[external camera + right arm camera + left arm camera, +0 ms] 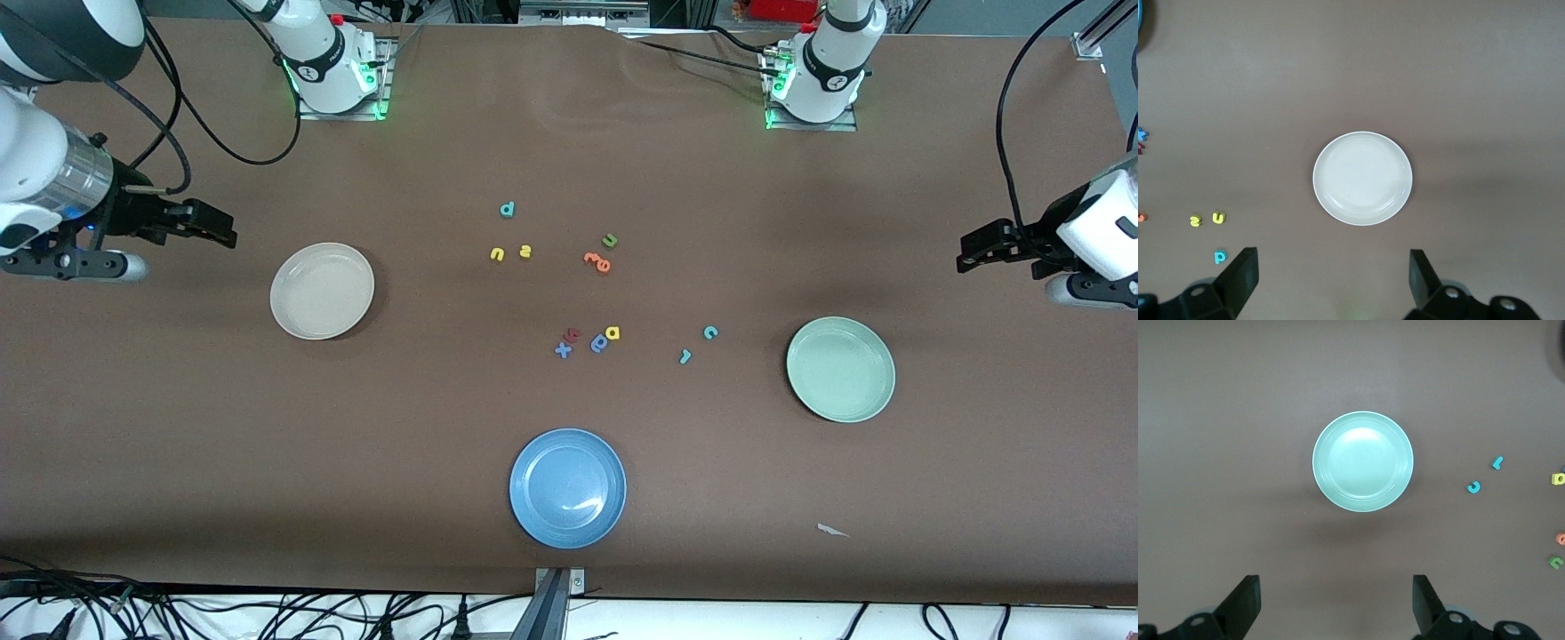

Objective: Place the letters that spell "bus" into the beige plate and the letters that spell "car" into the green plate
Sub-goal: 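Reach the right gripper to yellow u while the left gripper reaches teal c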

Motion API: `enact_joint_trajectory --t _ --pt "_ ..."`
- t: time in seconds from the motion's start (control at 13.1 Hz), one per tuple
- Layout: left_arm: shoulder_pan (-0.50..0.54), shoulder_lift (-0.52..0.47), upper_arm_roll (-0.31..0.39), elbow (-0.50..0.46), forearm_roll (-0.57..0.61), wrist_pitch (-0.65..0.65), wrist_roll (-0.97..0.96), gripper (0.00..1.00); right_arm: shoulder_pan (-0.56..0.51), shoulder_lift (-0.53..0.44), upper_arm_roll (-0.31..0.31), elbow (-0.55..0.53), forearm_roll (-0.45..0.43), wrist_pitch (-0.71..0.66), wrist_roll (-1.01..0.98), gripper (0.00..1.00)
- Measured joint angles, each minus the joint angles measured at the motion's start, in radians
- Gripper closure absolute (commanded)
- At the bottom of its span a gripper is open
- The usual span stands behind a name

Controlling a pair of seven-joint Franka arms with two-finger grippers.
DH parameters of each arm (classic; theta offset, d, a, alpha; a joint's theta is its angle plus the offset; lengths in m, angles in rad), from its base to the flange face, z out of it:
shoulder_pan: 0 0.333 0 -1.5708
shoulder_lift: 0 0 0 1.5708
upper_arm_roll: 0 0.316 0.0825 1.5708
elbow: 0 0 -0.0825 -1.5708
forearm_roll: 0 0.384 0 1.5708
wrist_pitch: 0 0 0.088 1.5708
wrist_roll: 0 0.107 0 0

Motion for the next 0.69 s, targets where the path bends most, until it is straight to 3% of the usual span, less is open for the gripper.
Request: enact_joint_trajectory --t 0.69 --pt "-0.016 0.038 -0.008 0.016 -0.021 0.001 0.000 0.00 0.000 0.091 0.014 -0.004 0.000 0.014 -0.104 0.00"
